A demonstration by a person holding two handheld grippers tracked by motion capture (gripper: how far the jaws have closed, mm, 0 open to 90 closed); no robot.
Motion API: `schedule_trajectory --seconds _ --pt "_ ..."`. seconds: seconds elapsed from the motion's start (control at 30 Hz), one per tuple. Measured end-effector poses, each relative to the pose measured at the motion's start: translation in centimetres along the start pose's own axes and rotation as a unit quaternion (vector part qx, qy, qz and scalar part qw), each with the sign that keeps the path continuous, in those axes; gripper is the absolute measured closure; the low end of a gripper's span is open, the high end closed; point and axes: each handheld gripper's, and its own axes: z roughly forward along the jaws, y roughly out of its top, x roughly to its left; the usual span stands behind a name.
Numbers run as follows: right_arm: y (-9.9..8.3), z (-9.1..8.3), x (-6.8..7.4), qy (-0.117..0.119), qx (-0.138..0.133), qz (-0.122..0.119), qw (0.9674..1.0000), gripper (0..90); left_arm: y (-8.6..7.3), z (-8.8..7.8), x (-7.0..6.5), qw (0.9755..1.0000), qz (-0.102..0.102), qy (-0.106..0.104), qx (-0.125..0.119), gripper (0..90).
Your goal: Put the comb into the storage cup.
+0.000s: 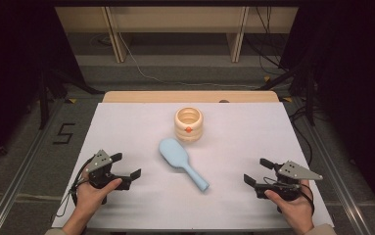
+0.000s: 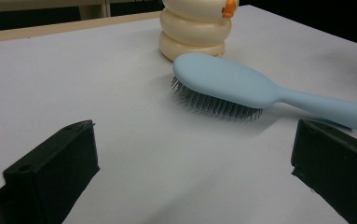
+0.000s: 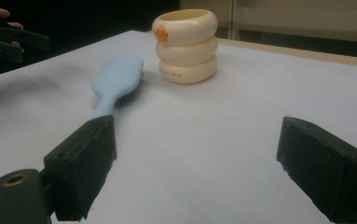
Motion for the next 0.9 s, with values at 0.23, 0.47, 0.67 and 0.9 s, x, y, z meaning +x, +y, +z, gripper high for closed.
schedule_trajectory --seconds 0.23,0.47,0.67,0.9 --pt "0.02 -0.11 0.0 -0.002 0.0 0.001 1.0 13.0 0.03 0.0 -0.03 1.0 0.003 0.002 0.0 0.2" --pt "0.03 -0.02 0.0 -0.004 0.002 -0.002 1.0 13.1 0.06 -0.19 0.03 1.0 0.003 0.004 -0.009 4.1" --pt "0.02 -0.04 -0.06 -0.005 -0.001 0.002 1.0 13.3 0.19 -0.57 0.02 0.9996 0.01 0.015 -0.02 16.4" --pt "0.06 0.01 -0.05 -0.005 0.0 0.001 1.0 13.3 0.26 -0.6 -0.12 0.9995 0.021 0.011 -0.02 45.2"
